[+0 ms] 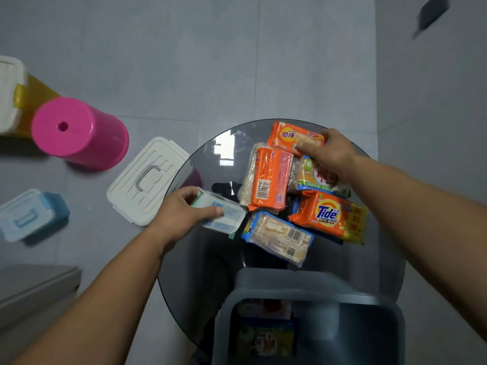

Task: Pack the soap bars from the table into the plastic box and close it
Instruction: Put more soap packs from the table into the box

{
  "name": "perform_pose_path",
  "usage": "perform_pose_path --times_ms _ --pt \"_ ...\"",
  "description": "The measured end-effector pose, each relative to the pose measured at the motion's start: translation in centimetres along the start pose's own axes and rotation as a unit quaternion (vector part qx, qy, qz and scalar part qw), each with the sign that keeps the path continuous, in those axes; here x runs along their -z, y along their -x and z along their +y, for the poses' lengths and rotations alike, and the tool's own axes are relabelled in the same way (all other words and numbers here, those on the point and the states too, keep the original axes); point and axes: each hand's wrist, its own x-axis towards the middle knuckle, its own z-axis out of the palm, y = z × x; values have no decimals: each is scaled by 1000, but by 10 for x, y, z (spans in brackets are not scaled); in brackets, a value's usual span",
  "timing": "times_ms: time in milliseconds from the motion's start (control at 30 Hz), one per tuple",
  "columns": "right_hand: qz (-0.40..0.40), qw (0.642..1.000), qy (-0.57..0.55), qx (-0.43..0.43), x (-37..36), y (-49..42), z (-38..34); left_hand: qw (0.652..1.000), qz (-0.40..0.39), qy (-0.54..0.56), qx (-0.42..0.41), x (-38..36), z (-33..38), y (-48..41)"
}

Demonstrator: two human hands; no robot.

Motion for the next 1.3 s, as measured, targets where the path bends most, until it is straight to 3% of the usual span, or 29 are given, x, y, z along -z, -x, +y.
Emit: perform_pose_path --times_ms 133,267,367,533,667,800,933,1167,1300 --pt "9 1000 18 0 2 -6 0 990 5 142 9 13 -1 6" --pt "2 1000 -31 4 4 -9 3 948 -10 315 34 11 16 10" --pt "3 998 -66 3 6 -9 3 933 -27 359 25 -8 40 8" --pt "1 984 -178 18 10 -5 6 948 -55 313 28 -57 74 10" --pt "6 966 -251 56 28 3 8 954 -23 296 52 -80 77 18" --pt "-51 940 -337 22 60 20 23 955 3 290 69 -88 79 27" --pt "-103 931 -350 -23 83 44 48 973 11 215 80 -91 82 34" --pt "-95 919 -379 -51 77 65 82 998 30 9 59 -95 90 31" --pt "-92 915 -393 -22 66 72 80 997 22 12 73 -98 88 24"
